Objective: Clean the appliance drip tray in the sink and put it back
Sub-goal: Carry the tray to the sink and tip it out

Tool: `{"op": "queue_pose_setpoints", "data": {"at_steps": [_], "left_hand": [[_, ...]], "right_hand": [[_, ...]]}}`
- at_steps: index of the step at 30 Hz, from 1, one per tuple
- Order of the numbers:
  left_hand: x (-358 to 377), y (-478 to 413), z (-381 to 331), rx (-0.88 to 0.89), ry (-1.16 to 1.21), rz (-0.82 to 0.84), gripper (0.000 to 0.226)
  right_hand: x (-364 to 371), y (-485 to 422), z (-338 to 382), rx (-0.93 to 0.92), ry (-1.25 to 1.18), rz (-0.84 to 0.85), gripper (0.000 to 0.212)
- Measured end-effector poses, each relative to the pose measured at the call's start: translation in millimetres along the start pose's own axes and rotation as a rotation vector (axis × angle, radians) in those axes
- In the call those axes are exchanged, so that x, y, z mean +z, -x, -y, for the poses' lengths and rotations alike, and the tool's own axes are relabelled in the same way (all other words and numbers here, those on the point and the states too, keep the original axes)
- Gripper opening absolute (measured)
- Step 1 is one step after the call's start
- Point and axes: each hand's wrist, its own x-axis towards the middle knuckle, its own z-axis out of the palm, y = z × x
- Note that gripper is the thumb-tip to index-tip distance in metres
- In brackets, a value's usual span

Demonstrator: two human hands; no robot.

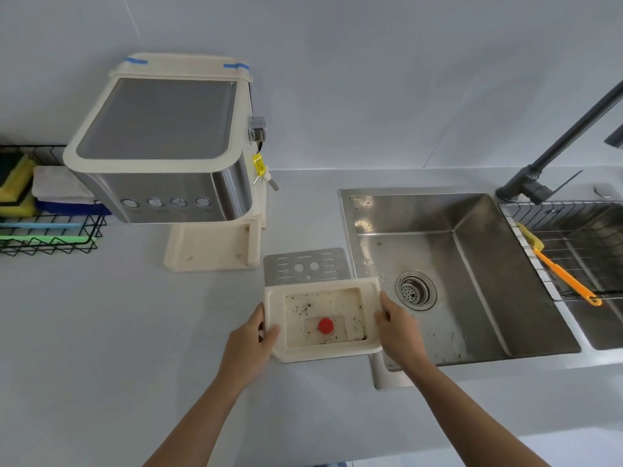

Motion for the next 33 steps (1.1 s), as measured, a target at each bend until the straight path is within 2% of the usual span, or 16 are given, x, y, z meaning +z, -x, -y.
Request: {"op": "queue_pose_setpoints", "data": {"at_steps": [6,10,15,19,33], "left_hand": [[7,-19,-21,0.090,-0.002,-0.006,0.037],[18,-27,-40,0.128,-0.012,0.026,0.037],[42,-32,-67,0.140,0.051,0.052,0.033],[69,-32,-91,0.120,0.082,0.025,0.035],[176,-17,-190,-0.028,0.082,-0.120,0.039]], "right_hand": [[-27,-4,-3,0.012,0.028,-0.072,0.034],[-47,-5,-11,0.046,0.029,-0.103,0.027],[-75,-11,-28,0.057,-0.054,-0.124,0.043],[-99,-26,-48,0.059,-0.181,-0.126,0.045],[-205,-67,-144,-0.007,-0.297,0.099,0.041]]}}
